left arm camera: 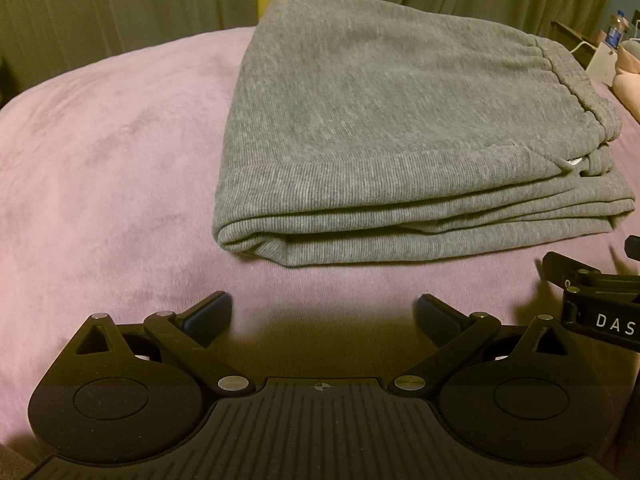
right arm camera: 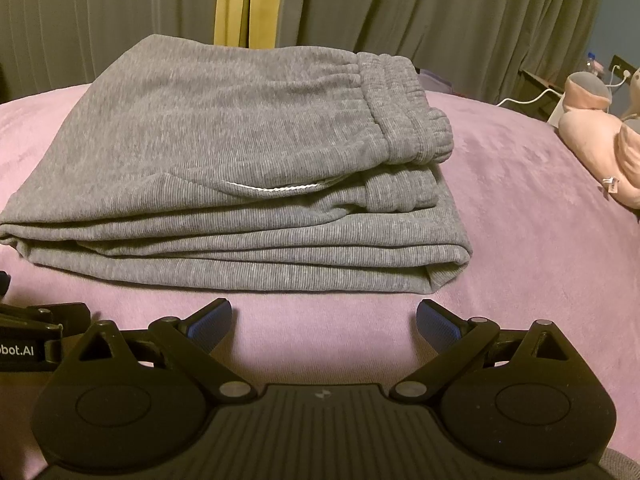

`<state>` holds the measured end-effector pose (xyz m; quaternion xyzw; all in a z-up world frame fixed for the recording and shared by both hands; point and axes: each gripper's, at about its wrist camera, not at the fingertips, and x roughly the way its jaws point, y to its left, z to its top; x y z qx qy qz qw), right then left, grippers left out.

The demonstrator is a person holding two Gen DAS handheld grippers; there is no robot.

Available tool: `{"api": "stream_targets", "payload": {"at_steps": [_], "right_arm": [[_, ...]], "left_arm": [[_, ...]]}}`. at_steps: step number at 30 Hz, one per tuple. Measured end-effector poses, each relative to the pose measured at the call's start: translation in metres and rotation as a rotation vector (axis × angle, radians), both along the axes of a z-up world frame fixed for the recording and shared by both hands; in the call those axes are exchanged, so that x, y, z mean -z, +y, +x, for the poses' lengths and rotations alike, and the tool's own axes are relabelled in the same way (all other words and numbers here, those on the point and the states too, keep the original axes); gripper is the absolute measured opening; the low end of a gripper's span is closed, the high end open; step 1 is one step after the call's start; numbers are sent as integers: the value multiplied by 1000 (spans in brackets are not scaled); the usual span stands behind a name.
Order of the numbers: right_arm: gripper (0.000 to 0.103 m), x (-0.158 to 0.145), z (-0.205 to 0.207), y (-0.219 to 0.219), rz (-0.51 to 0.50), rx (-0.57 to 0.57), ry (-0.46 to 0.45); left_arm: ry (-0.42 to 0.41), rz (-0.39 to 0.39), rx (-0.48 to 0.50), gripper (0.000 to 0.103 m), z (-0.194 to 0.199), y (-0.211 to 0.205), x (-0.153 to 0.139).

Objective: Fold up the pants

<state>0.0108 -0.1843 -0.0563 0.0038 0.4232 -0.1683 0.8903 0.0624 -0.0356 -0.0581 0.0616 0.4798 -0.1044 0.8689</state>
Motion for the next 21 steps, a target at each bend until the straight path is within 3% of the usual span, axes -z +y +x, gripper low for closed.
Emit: {"api": "stream_targets", "payload": {"at_steps": [21], "right_arm": [[99, 4, 1, 2, -15, -8, 16]], "left_arm": [[1, -1, 0, 103, 0, 0, 0]]}}
